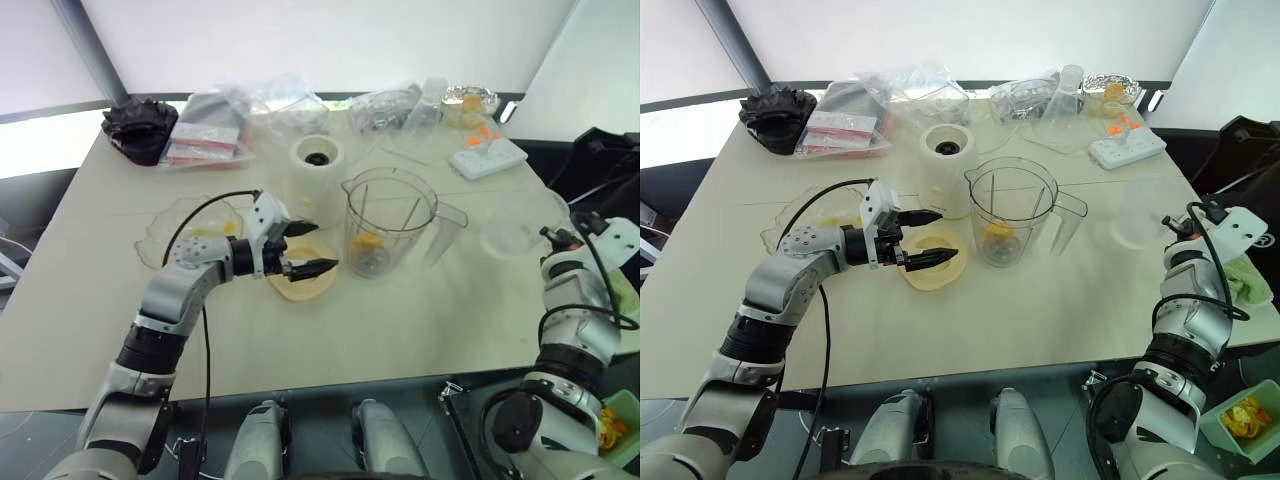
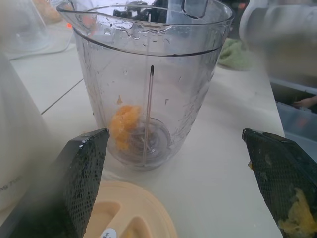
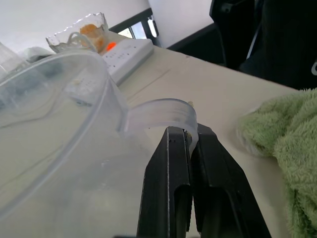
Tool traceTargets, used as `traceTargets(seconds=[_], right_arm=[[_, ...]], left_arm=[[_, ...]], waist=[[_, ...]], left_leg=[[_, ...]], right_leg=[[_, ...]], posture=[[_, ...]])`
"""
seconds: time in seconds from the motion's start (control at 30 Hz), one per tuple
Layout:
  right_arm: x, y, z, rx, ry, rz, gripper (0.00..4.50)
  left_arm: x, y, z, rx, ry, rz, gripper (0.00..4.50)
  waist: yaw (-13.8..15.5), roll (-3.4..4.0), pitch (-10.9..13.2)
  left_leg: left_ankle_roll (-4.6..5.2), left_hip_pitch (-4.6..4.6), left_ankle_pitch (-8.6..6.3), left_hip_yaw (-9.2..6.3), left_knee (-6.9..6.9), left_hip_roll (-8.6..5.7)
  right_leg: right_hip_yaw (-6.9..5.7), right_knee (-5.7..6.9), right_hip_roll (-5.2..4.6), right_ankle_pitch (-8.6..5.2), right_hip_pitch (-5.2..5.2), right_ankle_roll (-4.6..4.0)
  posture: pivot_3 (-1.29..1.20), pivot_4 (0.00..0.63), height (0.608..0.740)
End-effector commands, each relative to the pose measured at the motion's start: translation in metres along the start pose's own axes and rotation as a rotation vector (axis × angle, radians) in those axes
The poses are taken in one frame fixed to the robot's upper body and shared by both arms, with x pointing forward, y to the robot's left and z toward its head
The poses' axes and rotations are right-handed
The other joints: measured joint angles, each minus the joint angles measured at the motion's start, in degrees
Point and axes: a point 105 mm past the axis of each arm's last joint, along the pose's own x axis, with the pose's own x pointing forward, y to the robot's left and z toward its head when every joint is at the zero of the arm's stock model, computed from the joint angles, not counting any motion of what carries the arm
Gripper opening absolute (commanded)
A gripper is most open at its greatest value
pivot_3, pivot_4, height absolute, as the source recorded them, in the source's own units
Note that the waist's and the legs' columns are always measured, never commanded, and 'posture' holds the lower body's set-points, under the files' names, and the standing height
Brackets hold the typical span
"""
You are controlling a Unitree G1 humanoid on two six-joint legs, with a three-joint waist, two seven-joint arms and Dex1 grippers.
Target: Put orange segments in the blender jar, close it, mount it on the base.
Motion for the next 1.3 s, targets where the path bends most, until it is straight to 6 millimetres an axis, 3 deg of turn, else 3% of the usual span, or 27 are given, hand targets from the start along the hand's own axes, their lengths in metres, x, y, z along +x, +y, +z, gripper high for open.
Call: traceTargets(seconds=[0.03,0.27,0.6,0.73,0.93,1.3], right_arm=[[0.011,-0.003,0.025,-0.016,-0.106,-0.029,0.01],[0.021,-0.021,0.008,-0.019,-0.076,-0.113,0.01],[0.024,-0.021,-0.008,-0.009,-0.011,-0.115,0.01],[0.025,-0.018,-0.009,-0.019,-0.008,-0.094,1.43],[0.022,-0.02,-0.007,-0.088,-0.015,-0.083,4.47],[0.002,-0.044,-0.009,-0.107,-0.007,-0.123,4.47]], left_arm=[[-0.001,0.001,0.011,0.048,-0.021,0.005,4.5],[-0.002,0.0,0.006,0.05,-0.018,0.013,4.5],[-0.003,0.001,0.004,0.047,-0.019,0.027,4.5],[-0.003,0.001,0.003,0.045,-0.019,0.03,4.5],[-0.003,0.0,0.002,0.043,-0.019,0.03,4.5],[0.002,-0.003,0.0,0.037,-0.019,0.015,4.5]], waist=[[-0.28,0.0,0.0],[-0.95,-0.01,0.0],[-1.14,-0.01,0.0],[-1.17,-0.01,0.0],[-1.15,-0.01,0.0],[-0.88,-0.01,0.0]], left_leg=[[0.0,0.0,0.0,0.0,0.0,0.0],[0.0,0.0,0.0,-0.02,-0.06,-0.02],[-0.01,0.1,0.01,-0.06,-0.03,0.01],[-0.01,0.1,0.01,-0.07,-0.03,0.01],[-0.01,0.1,0.01,-0.08,-0.04,0.02],[-0.01,0.08,0.01,-0.11,-0.04,0.02]], right_leg=[[0.0,0.01,0.0,0.0,0.0,0.0],[0.01,0.01,0.0,-0.01,0.0,0.02],[0.1,0.05,0.09,-0.02,0.06,0.0],[0.1,0.06,0.1,-0.02,0.06,0.0],[0.12,0.06,0.11,-0.02,0.06,0.01],[0.12,0.06,0.12,-0.03,0.06,0.0]], posture=[[0.0,0.15,0.74],[0.0,0.15,0.74],[0.0,0.15,0.74],[0.0,0.15,0.74],[0.0,0.15,0.74],[0.0,0.15,0.74]])
